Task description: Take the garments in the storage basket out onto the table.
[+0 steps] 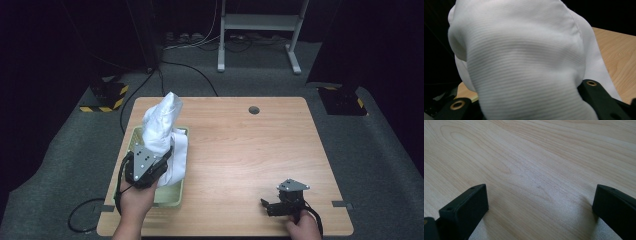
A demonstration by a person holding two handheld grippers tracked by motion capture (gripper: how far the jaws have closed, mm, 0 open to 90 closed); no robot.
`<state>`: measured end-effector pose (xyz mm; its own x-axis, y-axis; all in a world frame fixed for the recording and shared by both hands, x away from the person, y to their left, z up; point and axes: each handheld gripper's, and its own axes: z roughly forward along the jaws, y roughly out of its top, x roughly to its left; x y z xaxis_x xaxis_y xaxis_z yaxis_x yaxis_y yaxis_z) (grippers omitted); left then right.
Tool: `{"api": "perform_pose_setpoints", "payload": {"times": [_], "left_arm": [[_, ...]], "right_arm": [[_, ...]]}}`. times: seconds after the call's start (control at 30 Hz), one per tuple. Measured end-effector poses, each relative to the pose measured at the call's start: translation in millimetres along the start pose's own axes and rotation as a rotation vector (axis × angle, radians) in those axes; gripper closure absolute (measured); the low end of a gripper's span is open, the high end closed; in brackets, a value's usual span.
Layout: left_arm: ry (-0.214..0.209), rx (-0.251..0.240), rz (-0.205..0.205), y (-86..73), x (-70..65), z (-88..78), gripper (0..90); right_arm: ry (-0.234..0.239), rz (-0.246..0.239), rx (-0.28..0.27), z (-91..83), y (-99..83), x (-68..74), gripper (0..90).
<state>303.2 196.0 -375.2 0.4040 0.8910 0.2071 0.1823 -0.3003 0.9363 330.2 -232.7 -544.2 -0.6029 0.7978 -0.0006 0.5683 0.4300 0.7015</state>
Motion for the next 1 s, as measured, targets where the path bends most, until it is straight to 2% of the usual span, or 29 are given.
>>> {"api": "perform_pose_setpoints", "payload": {"times": [0.47,1.0], "left_arm": [[-0.022,-0.038,-0.001,10.0,-11.3,-0.3,61.4],[-0.069,-0.06,0.007,14.7,-34.9,8.3,61.4]], "right_arm": [[-0.001,-0.001,0.0,0.0,0.0,0.1,0.0],[0.0,-0.001,0.0,0.0,0.0,-0.1,0.0]]}}
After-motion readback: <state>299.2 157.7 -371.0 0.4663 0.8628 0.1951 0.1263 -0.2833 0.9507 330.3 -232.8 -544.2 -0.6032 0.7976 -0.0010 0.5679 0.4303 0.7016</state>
